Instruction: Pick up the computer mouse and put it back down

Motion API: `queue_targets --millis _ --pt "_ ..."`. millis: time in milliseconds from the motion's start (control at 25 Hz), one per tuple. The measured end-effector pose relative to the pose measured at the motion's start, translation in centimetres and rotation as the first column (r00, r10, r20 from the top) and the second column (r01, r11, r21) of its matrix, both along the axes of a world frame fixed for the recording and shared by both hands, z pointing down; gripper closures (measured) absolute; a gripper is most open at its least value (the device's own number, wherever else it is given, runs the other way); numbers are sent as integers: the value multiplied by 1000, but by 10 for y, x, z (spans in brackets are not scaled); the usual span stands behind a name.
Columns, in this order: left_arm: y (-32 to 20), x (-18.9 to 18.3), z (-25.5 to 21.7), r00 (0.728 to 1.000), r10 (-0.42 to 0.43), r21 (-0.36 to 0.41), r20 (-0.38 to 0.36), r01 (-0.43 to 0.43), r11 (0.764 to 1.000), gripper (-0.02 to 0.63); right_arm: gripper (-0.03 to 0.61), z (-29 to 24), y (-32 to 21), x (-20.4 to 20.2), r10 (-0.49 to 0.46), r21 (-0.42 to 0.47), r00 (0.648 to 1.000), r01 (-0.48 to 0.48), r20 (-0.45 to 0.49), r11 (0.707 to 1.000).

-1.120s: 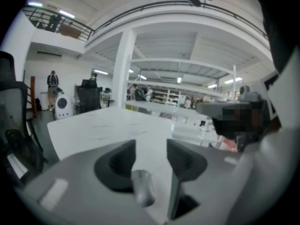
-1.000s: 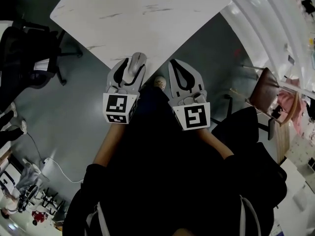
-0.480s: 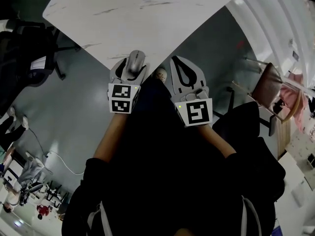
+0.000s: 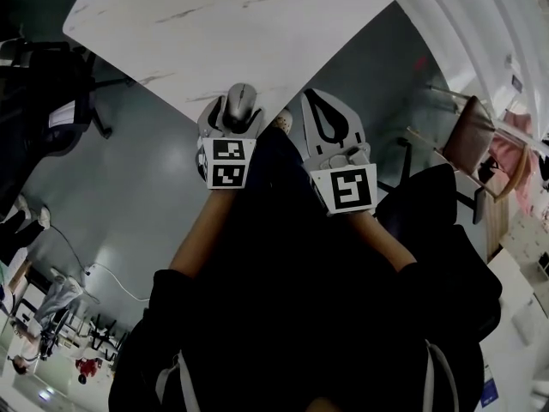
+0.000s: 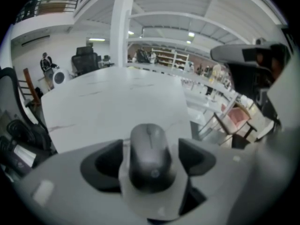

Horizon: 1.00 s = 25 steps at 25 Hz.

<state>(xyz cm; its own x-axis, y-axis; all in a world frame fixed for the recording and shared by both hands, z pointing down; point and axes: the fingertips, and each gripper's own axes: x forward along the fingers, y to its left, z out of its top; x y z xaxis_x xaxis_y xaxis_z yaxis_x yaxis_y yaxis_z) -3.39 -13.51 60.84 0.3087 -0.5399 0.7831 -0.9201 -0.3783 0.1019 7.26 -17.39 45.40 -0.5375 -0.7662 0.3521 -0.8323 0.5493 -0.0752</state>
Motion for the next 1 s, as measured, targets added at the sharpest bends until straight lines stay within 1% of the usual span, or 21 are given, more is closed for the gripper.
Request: queue_targets --millis 80,200,320,520,680,840,1000 --pt "0 1 5 1000 -12 -17 -8 12 1000 239 557 0 -1 -1 6 0 1000 -6 -7 1000" --pt "-2 -1 8 999 -29 -4 20 29 1000 249 557 -1 -2 -2 16 2 1000 -16 -13 1000" --pt "-3 -5 8 998 -34 22 48 33 999 305 557 -3 0 -6 8 15 999 -8 -31 1000" --pt "-2 -7 9 999 -9 -2 52 9 1000 313 557 -2 3 -11 2 12 999 -2 -34 1000" --pt "-1 -7 9 999 10 3 47 -10 1000 316 558 -1 6 -11 5 9 999 -5 -37 1000" --pt "-1 -7 4 999 23 28 49 -24 999 316 557 -2 7 -8 8 12 999 -8 -41 1000" --pt "-5 -6 -6 998 31 76 53 -35 996 316 557 -1 7 -6 12 14 999 -11 -43 1000"
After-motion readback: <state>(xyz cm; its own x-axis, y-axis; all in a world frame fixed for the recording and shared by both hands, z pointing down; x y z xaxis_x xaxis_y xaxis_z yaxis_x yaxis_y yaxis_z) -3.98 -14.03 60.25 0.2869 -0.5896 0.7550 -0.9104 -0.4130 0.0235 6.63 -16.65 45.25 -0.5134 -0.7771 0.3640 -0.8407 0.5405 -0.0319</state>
